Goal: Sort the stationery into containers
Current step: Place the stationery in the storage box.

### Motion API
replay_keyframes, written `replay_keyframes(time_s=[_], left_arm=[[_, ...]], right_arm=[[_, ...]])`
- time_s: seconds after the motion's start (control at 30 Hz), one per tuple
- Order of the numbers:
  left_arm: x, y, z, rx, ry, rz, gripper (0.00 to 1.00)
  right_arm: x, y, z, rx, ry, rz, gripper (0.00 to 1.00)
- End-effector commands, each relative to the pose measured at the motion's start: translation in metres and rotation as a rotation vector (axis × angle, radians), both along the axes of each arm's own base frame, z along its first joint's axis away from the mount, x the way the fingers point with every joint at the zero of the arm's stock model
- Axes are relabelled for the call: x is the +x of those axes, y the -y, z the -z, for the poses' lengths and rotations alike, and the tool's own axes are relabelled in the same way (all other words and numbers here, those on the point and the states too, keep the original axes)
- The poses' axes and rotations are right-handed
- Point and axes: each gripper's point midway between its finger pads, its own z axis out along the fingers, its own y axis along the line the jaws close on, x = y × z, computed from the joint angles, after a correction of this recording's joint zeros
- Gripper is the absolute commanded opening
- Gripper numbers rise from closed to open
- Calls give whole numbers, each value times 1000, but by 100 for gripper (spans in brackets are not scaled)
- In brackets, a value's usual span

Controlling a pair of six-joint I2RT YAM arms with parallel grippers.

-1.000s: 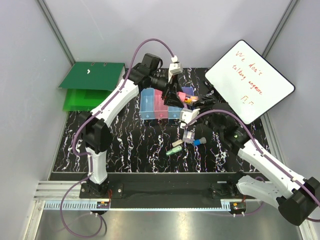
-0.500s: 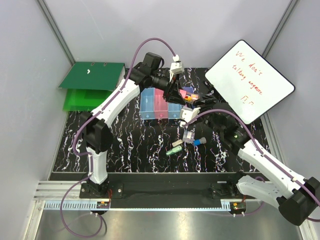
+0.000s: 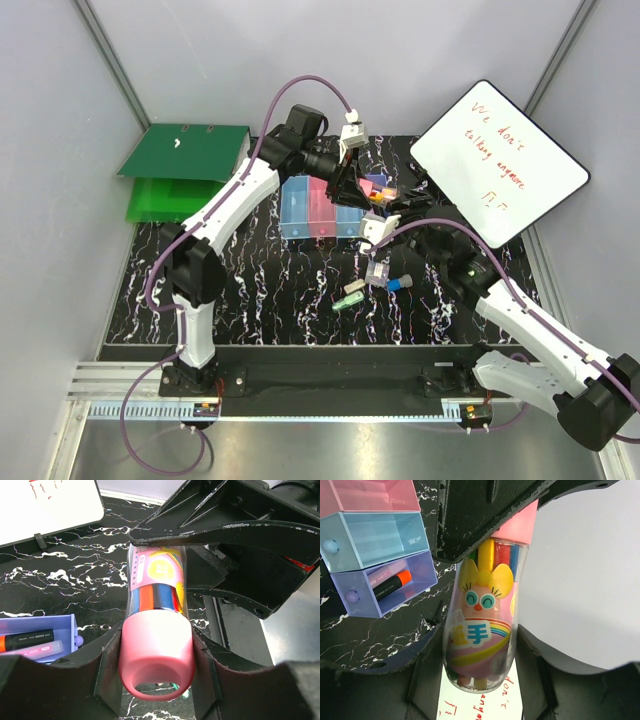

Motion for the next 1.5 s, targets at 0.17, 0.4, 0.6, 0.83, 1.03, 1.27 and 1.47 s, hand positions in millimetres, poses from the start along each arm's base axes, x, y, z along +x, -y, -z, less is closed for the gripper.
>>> replay_keyframes(time_s=[0.17, 0.4, 0.6, 0.83, 1.03, 1.27, 1.47], left_arm=[[-5, 2, -24, -49, 99, 14, 0], [4, -12, -5, 9, 114, -56, 0], [30, -42, 18, 105, 163, -194, 0], [48, -71, 31, 155, 170, -282, 0], [68, -75, 22, 187, 238, -348, 0], [114, -127, 46, 527, 443, -496, 0], [108, -184, 92, 879, 468, -462, 0]], right_arm=[[-2, -6, -43, 128, 87, 1, 78], [-2, -2, -52, 170, 75, 26, 82], [-5, 5, -72, 232, 96, 58, 82], [-7, 5, -64, 248, 75, 58, 81], [-4, 3, -65, 218, 86, 50, 81], [-12, 12, -59, 194, 82, 63, 81], [-17, 17, -51, 181, 79, 67, 80]])
